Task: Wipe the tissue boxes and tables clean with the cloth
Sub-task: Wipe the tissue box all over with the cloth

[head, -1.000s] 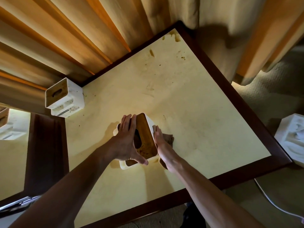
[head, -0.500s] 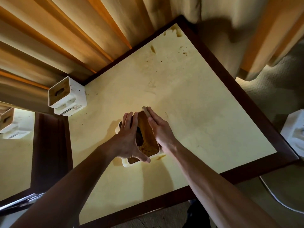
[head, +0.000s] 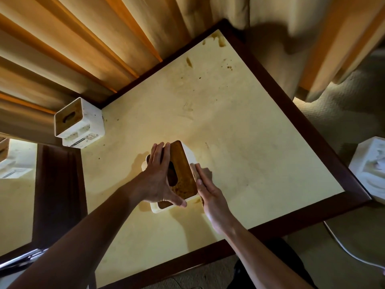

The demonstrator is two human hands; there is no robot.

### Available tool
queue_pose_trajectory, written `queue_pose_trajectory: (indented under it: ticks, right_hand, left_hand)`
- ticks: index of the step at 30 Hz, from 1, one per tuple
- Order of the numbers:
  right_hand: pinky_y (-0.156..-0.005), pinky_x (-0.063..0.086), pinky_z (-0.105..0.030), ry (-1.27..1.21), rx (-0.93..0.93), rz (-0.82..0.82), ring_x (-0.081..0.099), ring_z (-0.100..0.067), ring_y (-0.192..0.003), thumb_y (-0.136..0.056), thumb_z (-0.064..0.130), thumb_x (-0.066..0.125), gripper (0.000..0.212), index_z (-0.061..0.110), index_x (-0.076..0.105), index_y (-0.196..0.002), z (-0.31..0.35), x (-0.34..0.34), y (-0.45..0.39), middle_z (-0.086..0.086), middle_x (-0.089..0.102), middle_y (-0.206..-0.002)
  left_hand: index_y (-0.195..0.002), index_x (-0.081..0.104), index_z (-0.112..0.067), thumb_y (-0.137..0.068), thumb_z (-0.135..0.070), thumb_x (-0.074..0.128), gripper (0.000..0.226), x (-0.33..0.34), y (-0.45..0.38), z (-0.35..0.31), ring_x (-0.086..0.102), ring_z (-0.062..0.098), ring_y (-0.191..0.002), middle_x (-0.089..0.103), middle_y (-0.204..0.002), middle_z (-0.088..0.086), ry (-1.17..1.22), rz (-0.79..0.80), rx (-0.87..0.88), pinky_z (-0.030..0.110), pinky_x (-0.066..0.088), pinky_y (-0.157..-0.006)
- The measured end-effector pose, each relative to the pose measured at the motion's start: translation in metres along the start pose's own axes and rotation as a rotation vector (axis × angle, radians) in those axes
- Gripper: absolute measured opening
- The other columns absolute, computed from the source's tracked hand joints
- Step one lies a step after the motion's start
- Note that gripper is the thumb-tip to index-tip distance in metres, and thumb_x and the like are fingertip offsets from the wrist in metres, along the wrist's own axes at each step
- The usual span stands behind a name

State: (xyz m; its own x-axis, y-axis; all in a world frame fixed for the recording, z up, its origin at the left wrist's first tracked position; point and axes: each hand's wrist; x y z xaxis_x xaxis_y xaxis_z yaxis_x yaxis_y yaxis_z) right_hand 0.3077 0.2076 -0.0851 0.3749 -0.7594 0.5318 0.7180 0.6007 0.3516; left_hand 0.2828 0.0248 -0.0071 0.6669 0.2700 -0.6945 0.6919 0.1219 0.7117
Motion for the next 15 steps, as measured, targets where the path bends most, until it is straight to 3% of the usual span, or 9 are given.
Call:
queue_pose_trajectory:
  ticks: [2, 5, 11, 15]
  right_hand:
    - [-0.114, 0.018, -0.022, 0.066, 0.055, 0.012, 0.014, 0.004, -0.144, -0.105, 0.036, 0.03, 0.038, 0.062, 0.03, -0.134, 0.005, 0.001, 0.001, 0.022, 0.013, -0.16]
    - [-0.116, 0.016, -0.05, 0.066, 0.17, 0.02, 0.007, -0.016, -0.149, -0.103, 0.047, 0.025, 0.049, 0.051, 0.009, -0.149, 0.007, -0.002, -0.003, 0.016, 0.0, -0.162]
    - [-0.12, 0.002, -0.043, 0.062, 0.211, 0.035, -0.007, -0.013, -0.15, -0.104, 0.046, 0.023, 0.057, 0.038, -0.005, -0.153, 0.008, -0.003, -0.028, 0.012, -0.012, -0.162]
    - [-0.122, 0.003, -0.049, 0.128, 0.199, 0.08, -0.009, -0.012, -0.149, -0.101, 0.056, 0.021, 0.063, 0.038, -0.011, -0.152, 0.014, -0.002, -0.051, 0.012, -0.016, -0.161]
  left_hand:
    - [-0.143, -0.043, -0.03, -0.036, -0.082, 0.082, 0.172, 0.001, 0.0, 0.001, -0.047, 0.013, -0.137, -0.047, -0.15, -0.015, 0.002, -0.003, 0.002, 0.048, -0.003, -0.12]
    - [-0.144, -0.041, -0.031, -0.035, -0.082, 0.081, 0.171, 0.001, -0.001, 0.001, -0.046, 0.013, -0.138, -0.046, -0.151, -0.016, 0.0, -0.018, 0.0, 0.048, -0.001, -0.121]
    - [-0.144, -0.041, -0.03, -0.034, -0.084, 0.077, 0.17, 0.001, 0.001, -0.001, -0.045, 0.014, -0.138, -0.046, -0.151, -0.015, -0.001, -0.017, 0.002, 0.047, -0.001, -0.12]
    - [-0.145, -0.04, -0.028, -0.037, -0.08, 0.082, 0.17, 0.0, 0.002, -0.003, -0.046, 0.014, -0.138, -0.046, -0.151, -0.015, 0.0, -0.011, -0.004, 0.046, 0.001, -0.119]
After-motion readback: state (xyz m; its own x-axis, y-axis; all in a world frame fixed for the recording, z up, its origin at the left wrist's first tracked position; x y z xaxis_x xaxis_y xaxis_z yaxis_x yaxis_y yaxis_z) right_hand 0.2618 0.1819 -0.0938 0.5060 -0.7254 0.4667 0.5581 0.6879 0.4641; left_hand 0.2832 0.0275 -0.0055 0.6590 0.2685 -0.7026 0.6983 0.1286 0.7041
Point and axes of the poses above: each hand's wrist, its own y-axis away from the middle knuckle, its own x-axis out of the palm, z = x × y
